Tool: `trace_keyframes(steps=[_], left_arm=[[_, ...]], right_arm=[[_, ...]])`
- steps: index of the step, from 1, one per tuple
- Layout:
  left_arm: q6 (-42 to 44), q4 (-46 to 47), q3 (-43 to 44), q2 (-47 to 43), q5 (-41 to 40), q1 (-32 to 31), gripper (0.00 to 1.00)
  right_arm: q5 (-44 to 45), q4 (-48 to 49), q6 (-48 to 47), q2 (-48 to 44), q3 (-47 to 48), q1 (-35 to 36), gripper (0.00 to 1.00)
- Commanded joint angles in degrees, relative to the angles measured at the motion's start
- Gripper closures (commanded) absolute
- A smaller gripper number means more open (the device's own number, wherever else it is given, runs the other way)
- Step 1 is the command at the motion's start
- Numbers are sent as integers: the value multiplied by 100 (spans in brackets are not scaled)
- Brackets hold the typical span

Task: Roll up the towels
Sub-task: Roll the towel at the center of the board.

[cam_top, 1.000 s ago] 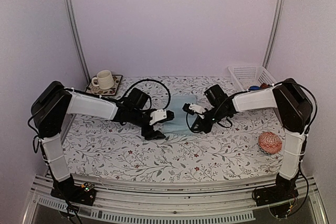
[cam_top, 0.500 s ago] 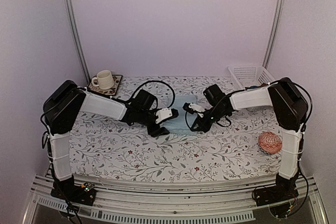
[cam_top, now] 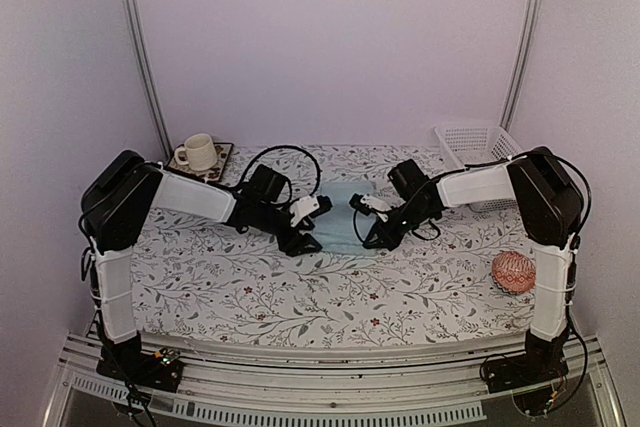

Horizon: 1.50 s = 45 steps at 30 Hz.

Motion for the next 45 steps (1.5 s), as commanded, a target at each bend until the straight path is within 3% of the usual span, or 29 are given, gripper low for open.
trace_keyframes(steps=[1, 7, 19, 26, 31, 45], left_arm=[[-502, 318, 103, -224, 247, 152, 31], [-713, 500, 132, -240, 765, 186, 30], [-1066, 192, 684, 406, 285, 151, 30], [-977, 649, 294, -41, 815, 158, 28], [-859, 353, 511, 135, 1110, 126, 28], [-846, 14, 796, 689, 104, 154, 30]], right_arm=[[146, -144, 20, 181, 122, -83, 98], [217, -183, 38, 215, 162, -75, 98], [252, -183, 50, 243, 197, -83, 98], [277, -273, 68, 368, 317, -100, 98], [309, -278, 69, 380, 329, -116, 98], [253, -287, 70, 413, 373, -175, 97]])
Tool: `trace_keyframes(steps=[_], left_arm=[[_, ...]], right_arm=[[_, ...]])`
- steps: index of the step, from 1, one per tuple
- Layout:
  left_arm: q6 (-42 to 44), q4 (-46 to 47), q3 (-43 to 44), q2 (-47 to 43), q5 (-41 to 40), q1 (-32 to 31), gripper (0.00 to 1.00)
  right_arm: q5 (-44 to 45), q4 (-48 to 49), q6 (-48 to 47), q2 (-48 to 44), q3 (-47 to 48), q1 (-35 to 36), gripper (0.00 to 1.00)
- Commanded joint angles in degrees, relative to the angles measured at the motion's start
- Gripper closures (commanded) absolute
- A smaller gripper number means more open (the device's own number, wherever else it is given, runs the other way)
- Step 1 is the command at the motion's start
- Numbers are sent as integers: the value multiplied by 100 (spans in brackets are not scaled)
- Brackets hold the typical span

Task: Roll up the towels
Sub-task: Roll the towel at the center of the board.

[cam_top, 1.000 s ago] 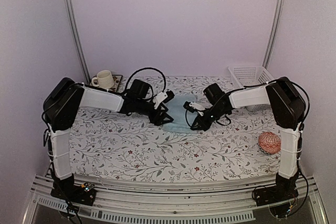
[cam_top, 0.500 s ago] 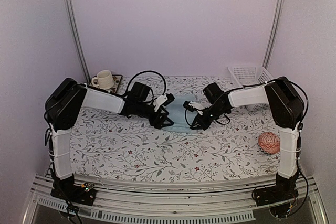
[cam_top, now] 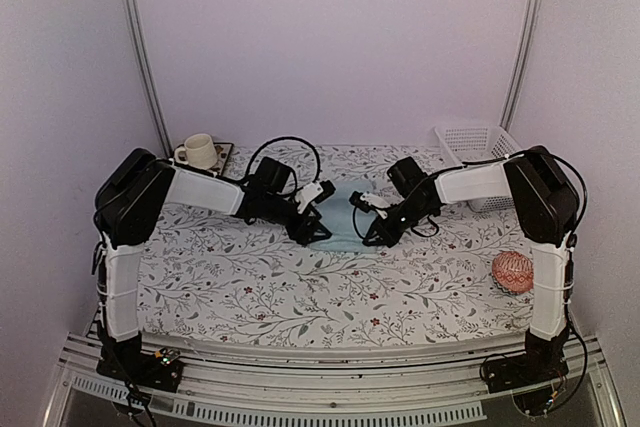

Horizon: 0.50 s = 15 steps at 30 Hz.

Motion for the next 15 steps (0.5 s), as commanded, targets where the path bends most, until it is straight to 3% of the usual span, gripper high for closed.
trace_keyframes(steps=[1, 8, 15], left_arm=[[26, -165, 30, 194, -325, 33, 30], [-50, -115, -11, 305, -578, 39, 32], [-108, -109, 113, 515, -971, 40, 33]], right_arm=[[259, -88, 40, 223, 84, -107, 97], [257, -91, 53, 221, 89, -133, 94], [300, -42, 22, 116, 63, -133, 76]])
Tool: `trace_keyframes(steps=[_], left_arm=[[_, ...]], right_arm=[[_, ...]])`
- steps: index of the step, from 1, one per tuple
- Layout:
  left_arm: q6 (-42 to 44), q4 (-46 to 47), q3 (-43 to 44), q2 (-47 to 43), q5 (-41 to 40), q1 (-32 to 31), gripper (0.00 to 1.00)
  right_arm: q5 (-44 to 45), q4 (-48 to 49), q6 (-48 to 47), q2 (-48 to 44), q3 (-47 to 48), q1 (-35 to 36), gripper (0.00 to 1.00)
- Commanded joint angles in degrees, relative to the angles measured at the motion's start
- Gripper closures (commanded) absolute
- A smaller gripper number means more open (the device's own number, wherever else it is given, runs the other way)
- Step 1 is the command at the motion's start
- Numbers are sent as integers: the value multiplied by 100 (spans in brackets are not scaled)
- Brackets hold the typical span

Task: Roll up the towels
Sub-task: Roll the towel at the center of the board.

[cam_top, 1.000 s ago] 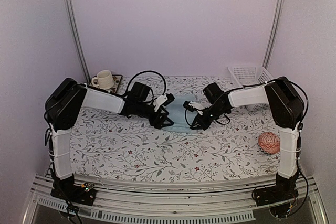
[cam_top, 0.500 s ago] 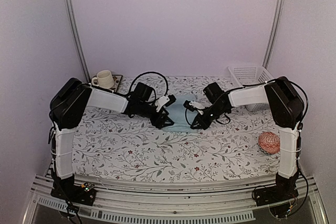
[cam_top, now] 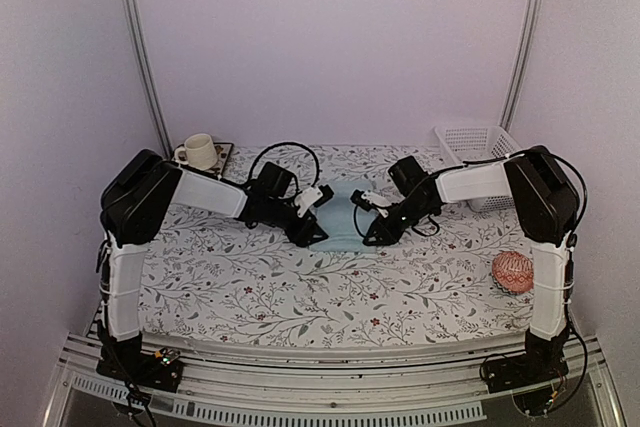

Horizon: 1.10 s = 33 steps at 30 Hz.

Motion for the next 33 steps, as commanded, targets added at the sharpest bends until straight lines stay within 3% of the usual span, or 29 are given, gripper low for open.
trace_keyframes(steps=[1, 13, 18, 26, 33], left_arm=[[-22, -109, 147, 304, -271, 31, 33], [-40, -224, 138, 463, -227, 6, 35], [-75, -295, 191, 512, -201, 7, 36], [-182, -632, 519, 682, -77, 11, 36], [-260, -908, 683, 766, 38, 15, 36]], right_arm=[[292, -21, -39, 76, 25, -99, 74], [680, 851, -975, -1133, -896, -86, 36], [1151, 2055, -2168, -2023, -2193, 219, 15], [1166, 3435, -3677, -2296, -3052, 728, 14], [1431, 3791, -3752, -1753, -2877, 948, 24]])
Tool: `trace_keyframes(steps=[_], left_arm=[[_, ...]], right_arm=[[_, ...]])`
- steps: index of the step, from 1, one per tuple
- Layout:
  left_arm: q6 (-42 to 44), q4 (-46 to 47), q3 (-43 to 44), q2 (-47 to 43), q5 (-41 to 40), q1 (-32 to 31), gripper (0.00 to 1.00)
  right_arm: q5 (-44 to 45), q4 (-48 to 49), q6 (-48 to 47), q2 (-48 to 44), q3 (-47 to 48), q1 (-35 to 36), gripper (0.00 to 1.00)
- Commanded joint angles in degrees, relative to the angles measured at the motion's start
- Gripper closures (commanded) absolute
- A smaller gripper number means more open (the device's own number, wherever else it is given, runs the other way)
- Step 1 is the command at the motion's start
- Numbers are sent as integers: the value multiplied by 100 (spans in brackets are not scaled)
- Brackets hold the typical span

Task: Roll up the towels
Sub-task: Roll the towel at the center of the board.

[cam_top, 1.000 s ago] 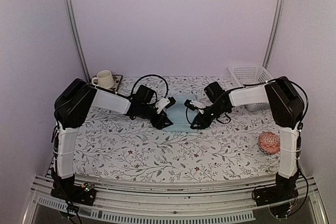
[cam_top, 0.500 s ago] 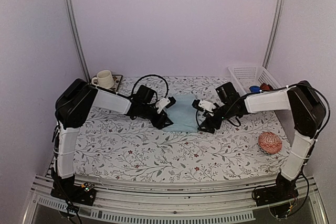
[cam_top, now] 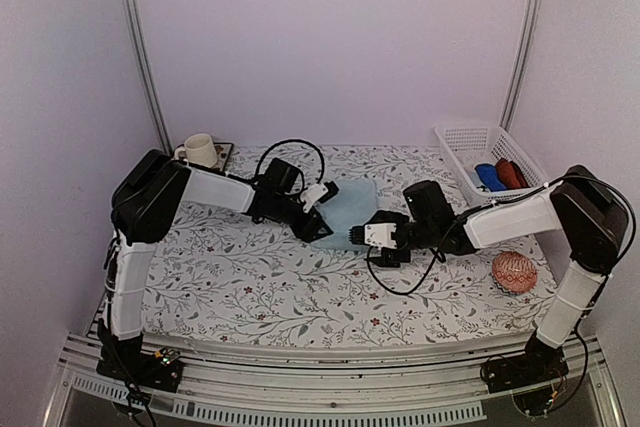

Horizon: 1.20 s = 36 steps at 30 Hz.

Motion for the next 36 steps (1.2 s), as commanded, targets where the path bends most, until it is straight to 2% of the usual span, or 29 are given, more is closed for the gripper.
trace_keyframes(steps=[1, 3, 8, 18, 23, 30, 34, 36], left_arm=[[-106, -550, -35, 292, 22, 20, 36], [-126, -585, -36, 309, 68, 38, 36], [-178, -630, -1, 326, 210, 92, 36], [-177, -737, 90, 369, 339, 132, 37], [-156, -754, 90, 376, 383, 138, 37], [-159, -748, 53, 358, 470, 163, 37], [-182, -686, -9, 287, 479, 192, 37], [-194, -636, -69, 216, 451, 215, 36]], right_arm=[[244, 496, -209, 380, 92, 121, 27], [294, 503, -190, 516, 94, 193, 34], [416, 583, -157, 688, 40, 289, 42], [1208, 880, -5, 1180, 201, 308, 45], [1335, 801, -2, 1330, 291, 317, 47], [1383, 441, 60, 1490, 548, 321, 65], [1308, 187, 81, 1536, 678, 315, 87], [1219, -11, 136, 1531, 770, 321, 93]])
